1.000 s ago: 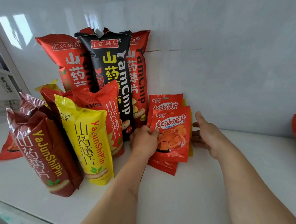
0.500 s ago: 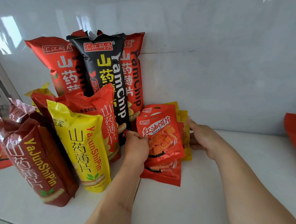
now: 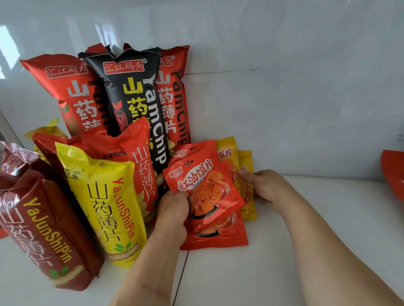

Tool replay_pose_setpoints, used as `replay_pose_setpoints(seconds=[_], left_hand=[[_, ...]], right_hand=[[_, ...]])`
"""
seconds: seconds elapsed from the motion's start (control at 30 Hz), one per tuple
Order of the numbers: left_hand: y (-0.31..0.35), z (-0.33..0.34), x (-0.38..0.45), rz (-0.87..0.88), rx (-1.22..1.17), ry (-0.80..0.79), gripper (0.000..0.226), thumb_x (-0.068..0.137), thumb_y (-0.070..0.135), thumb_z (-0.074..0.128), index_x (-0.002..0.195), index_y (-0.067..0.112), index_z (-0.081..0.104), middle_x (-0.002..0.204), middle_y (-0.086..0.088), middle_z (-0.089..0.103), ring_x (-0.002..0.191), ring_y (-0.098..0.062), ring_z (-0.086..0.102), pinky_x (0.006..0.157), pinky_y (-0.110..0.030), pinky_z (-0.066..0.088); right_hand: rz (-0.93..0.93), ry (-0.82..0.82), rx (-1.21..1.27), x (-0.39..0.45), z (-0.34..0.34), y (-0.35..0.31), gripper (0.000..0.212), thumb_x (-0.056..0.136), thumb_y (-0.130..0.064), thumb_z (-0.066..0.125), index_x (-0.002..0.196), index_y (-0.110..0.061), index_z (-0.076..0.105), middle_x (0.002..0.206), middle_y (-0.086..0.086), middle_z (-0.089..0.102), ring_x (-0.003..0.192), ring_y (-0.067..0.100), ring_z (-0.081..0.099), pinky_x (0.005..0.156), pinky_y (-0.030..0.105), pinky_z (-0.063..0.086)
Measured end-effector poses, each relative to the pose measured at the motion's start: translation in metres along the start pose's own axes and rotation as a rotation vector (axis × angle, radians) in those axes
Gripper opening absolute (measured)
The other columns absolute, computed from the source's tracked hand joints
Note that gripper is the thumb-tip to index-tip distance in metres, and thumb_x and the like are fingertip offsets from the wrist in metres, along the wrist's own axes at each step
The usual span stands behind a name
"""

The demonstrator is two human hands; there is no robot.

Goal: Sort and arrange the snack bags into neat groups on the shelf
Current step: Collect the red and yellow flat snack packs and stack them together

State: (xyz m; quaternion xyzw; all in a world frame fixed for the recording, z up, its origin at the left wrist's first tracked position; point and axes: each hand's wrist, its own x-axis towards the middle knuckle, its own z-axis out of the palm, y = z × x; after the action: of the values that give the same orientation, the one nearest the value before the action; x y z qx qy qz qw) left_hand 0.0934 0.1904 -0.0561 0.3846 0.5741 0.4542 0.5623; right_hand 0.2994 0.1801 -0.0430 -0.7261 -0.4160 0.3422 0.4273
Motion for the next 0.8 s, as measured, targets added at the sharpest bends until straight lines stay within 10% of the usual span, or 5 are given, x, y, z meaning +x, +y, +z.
replay_pose_setpoints(seconds=[0.27, 0.8], left_hand=[[0.002, 0.001, 0.002, -0.048, 0.003, 0.014, 0.017, 0.1, 0.022, 0.053, 0.095, 0.021, 0.069, 0.108, -0.009, 0.073, 0.102, -0.031, 0.067, 0.099, -0.05, 0.052], [0.008, 0.008, -0.017, 0.058, 0.101, -0.084, 0.013, 0.097, 0.024, 0.055, 0.102, 0.027, 0.067, 0.107, -0.005, 0.072, 0.099, -0.026, 0.067, 0.095, -0.048, 0.054]], right_hand=[[0.122, -0.034, 0.122, 0.006, 0.005, -0.017, 0.063, 0.078, -0.067, 0.066, 0.105, -0.011, 0.068, 0.103, 0.008, 0.069, 0.092, 0.024, 0.065, 0.066, 0.03, 0.052], [0.07, -0.004, 0.411, -0.009, 0.004, 0.005, 0.011, 0.089, -0.01, 0.065, 0.096, -0.014, 0.072, 0.098, 0.011, 0.076, 0.09, 0.031, 0.072, 0.088, 0.053, 0.056]])
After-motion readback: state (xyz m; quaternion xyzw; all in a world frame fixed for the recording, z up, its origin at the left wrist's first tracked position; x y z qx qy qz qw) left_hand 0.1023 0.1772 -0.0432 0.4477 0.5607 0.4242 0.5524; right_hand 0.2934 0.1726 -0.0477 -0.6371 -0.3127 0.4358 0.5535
